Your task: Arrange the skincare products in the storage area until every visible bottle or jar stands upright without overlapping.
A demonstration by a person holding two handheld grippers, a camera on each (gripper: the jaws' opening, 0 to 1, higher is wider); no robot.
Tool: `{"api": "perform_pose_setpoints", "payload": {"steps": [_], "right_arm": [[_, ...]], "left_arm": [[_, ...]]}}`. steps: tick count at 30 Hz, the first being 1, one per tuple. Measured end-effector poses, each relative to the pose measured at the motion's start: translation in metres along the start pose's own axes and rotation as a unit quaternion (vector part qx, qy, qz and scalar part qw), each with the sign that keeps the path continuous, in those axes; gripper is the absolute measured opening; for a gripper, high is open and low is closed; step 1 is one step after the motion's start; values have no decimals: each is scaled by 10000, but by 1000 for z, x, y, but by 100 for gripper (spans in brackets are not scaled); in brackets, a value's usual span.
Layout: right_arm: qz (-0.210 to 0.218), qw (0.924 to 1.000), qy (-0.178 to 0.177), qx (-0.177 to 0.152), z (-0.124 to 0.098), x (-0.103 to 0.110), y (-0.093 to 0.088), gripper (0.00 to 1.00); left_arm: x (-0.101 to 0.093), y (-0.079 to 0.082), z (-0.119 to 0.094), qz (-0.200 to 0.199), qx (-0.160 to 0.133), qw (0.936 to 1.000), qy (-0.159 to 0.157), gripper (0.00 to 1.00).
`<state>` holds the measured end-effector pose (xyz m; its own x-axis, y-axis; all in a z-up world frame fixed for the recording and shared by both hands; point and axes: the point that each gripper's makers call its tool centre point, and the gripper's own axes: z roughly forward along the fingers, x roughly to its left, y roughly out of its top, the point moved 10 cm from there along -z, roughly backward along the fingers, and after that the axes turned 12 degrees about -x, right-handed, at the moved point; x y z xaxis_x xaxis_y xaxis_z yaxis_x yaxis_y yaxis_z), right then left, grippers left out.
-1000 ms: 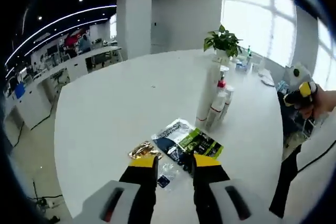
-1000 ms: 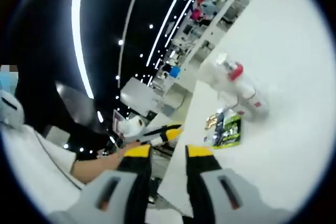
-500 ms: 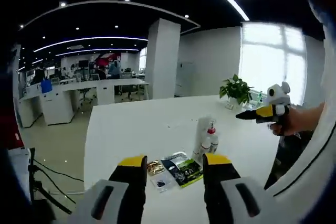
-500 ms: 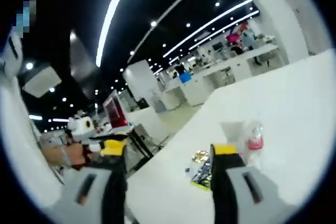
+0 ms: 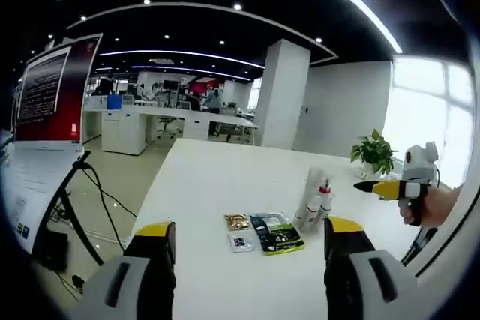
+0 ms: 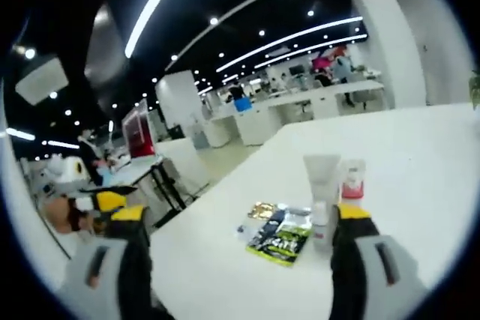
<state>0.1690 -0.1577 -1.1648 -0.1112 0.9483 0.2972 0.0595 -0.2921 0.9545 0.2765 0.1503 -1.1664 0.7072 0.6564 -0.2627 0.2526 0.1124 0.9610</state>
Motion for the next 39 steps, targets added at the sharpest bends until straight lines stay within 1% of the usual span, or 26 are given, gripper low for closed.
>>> {"api": "perform_pose_setpoints", "payload": {"steps": [4,8,12,13,15,18,21,22,24,27,32,35,37,39], "right_arm": [[-113,9999,30,44,5,-1,-1,99],[-144,9998,125,60,12,0,1,99],[-174,9996,203,46,18,1,1,99],[-126,9996,221,81,20,1,0,99],[-112,9996,241,90,19,2,0,99],[-181,9995,266,56,17,4,0,99],[-140,9998,165,29,12,2,-3,99],[-58,10000,68,43,9,1,-4,99],[-13,10000,9,3,5,0,-3,99],[-66,9999,-100,-23,-5,-2,-4,99],[56,9993,-370,-43,-18,-6,-6,99],[-52,9990,-429,-64,-25,-7,-4,99],[-106,9988,-471,-80,-28,-7,-3,99],[-153,9980,-607,-114,-35,-10,-2,99]], "left_arm": [[2,2,1,4,-202,9998,17,92],[4,2,-3,-86,-307,9993,189,95],[6,1,-5,-78,-357,9990,264,99],[6,1,-6,-77,-358,9989,295,100],[8,3,-9,-140,-382,9984,385,100],[9,3,-10,-138,-427,9982,387,100],[10,1,-8,-69,-403,9985,374,100],[12,0,-6,-105,-321,9987,381,100],[11,2,-4,-122,-309,9988,348,100],[7,4,-1,16,-309,9993,203,100],[6,1,7,-33,-220,9997,102,100],[-2,1,12,-9,-210,9998,-32,100],[-4,0,15,-20,-180,9998,-109,100],[-9,-2,21,11,-115,9996,-239,100]]}}
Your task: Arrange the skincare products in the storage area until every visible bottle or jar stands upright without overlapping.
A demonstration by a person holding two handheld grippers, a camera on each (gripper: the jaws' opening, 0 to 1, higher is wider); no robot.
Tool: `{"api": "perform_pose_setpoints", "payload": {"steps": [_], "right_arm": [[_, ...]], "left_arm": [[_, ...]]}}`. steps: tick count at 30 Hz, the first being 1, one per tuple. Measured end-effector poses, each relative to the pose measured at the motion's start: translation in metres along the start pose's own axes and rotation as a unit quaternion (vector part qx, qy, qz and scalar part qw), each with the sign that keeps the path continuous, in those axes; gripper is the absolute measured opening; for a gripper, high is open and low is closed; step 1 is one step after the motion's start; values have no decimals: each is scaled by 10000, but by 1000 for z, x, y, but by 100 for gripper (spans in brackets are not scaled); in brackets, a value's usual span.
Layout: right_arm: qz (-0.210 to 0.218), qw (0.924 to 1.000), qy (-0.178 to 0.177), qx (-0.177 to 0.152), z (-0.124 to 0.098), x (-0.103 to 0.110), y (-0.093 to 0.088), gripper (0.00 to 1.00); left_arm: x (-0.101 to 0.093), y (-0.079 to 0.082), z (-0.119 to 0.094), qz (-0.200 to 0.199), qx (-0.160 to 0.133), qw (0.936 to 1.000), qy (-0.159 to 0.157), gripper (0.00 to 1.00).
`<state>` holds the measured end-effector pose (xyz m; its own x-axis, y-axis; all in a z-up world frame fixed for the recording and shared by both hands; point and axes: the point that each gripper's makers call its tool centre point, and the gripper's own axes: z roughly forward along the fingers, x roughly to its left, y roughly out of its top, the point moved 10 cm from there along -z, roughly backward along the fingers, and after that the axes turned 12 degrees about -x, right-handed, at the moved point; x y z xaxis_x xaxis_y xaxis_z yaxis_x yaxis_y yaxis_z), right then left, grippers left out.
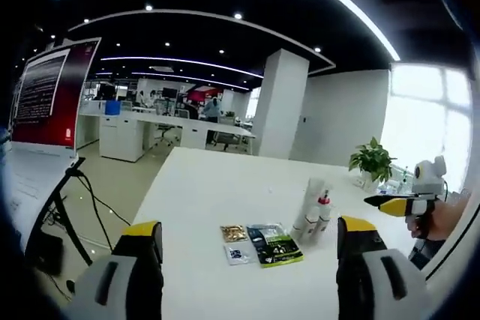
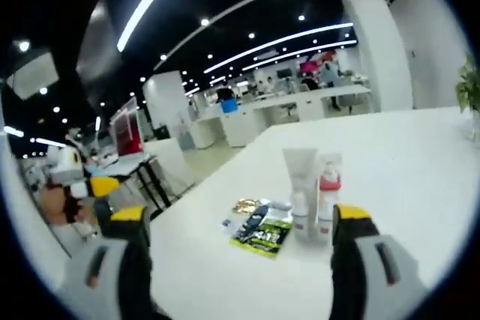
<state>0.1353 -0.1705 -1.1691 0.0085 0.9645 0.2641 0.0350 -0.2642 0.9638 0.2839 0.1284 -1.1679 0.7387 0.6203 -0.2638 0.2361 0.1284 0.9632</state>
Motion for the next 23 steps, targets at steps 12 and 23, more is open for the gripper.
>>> {"api": "perform_pose_setpoints", "payload": {"steps": [12,23], "right_arm": [[55,9966,-744,-339,-28,-15,6,99],[57,9953,-858,-441,-35,-21,9,99]], "left_arm": [[-13,1,39,104,147,9973,-709,100],[-23,0,45,6,180,9967,-792,100]]}}
